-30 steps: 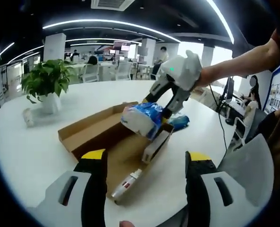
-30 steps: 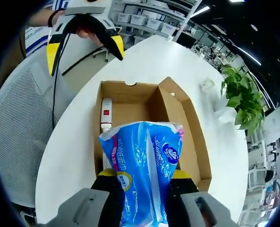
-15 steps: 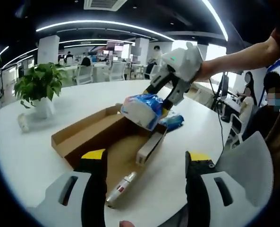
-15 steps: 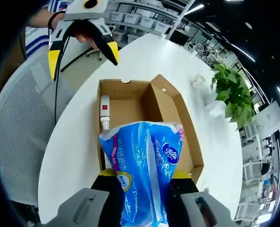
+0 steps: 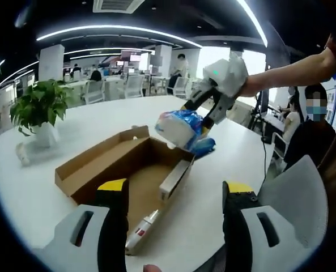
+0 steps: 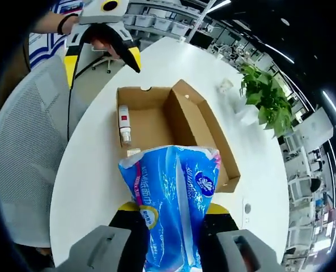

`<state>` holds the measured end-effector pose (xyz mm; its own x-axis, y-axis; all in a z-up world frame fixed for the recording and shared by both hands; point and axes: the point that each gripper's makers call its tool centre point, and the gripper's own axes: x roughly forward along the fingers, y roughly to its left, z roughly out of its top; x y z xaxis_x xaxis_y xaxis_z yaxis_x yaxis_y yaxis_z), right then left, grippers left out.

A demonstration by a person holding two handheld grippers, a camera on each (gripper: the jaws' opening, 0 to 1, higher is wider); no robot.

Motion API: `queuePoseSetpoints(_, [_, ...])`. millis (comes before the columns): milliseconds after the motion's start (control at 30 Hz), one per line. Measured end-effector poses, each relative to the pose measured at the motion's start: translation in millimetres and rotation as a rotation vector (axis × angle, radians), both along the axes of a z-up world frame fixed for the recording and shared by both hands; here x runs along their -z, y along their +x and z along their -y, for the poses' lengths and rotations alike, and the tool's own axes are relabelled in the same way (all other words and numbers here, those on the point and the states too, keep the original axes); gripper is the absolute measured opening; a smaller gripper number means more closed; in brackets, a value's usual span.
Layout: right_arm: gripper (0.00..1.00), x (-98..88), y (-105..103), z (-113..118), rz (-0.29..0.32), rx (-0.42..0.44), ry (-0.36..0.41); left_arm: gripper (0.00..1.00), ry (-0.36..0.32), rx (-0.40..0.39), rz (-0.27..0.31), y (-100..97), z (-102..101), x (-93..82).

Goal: Operate the shoe box by opening the lid, removing the specified soft item, and placing it in the target area until the item is outside and the box remains undamaged.

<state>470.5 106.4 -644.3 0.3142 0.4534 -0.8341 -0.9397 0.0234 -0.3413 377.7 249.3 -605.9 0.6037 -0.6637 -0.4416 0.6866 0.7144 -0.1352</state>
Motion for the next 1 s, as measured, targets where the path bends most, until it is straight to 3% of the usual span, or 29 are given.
queuePoseSetpoints(1000, [0.30, 57.3, -53, 144, -0.082, 0.236, -0.017, 0.67, 0.041, 0.101, -0.025, 1.1, 55, 6.2])
